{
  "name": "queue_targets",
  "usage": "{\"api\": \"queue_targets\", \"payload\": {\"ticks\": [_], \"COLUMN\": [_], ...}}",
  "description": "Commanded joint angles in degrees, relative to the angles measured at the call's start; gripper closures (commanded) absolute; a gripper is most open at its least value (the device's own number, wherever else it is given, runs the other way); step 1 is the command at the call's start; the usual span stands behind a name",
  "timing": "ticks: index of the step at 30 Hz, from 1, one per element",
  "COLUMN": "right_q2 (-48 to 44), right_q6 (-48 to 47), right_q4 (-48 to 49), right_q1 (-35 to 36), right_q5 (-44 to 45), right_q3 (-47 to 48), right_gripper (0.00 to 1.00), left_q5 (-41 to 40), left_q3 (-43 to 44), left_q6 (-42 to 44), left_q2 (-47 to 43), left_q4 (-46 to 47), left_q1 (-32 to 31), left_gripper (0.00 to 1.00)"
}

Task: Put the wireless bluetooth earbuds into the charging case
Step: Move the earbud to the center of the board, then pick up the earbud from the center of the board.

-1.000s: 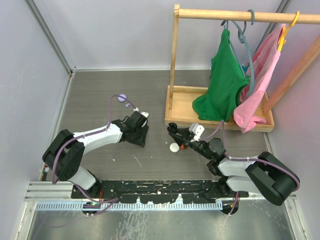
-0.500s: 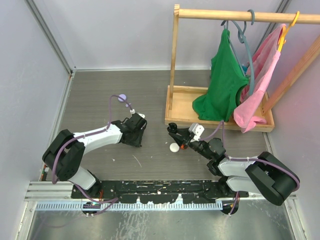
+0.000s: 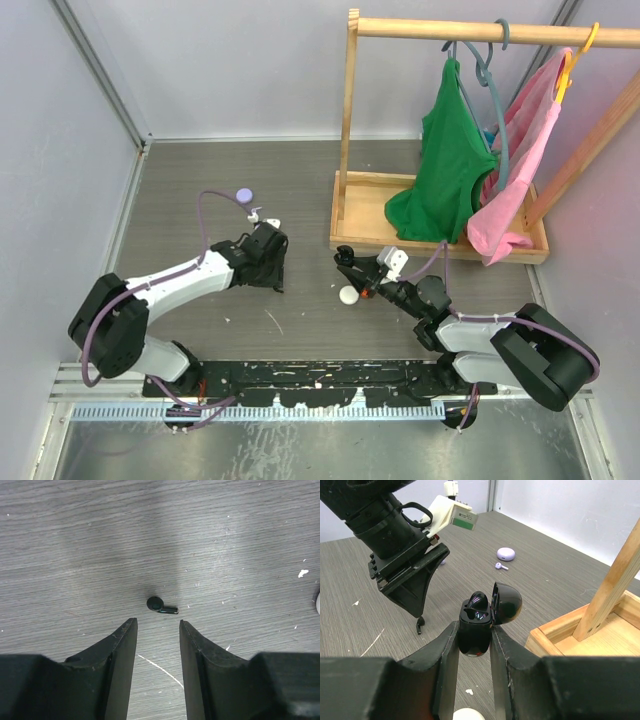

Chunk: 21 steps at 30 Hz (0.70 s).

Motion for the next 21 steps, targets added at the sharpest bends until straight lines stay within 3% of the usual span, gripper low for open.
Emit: {"api": "queue_targets", "payload": {"ticks": [1,21], "right_q2": [-0.6,-0.2], "right_q6": [-0.5,-0.4], "right_q4": [2.9,2.4], "right_q1": [0.2,0.2], "right_q5": [-0.4,-0.7], "right_q3": [1.6,1.9], "right_gripper": [0.99,0.99], "left_q5": [-0.1,-0.9], "left_q3": [2.0,3.8], "left_q6": [-3.6,-3.7], "left_q2": [1.8,7.3], "left_q4": [-0.1,2.0], "left_q1": [0.0,0.0], "left_gripper": [0.62,0.66]}}
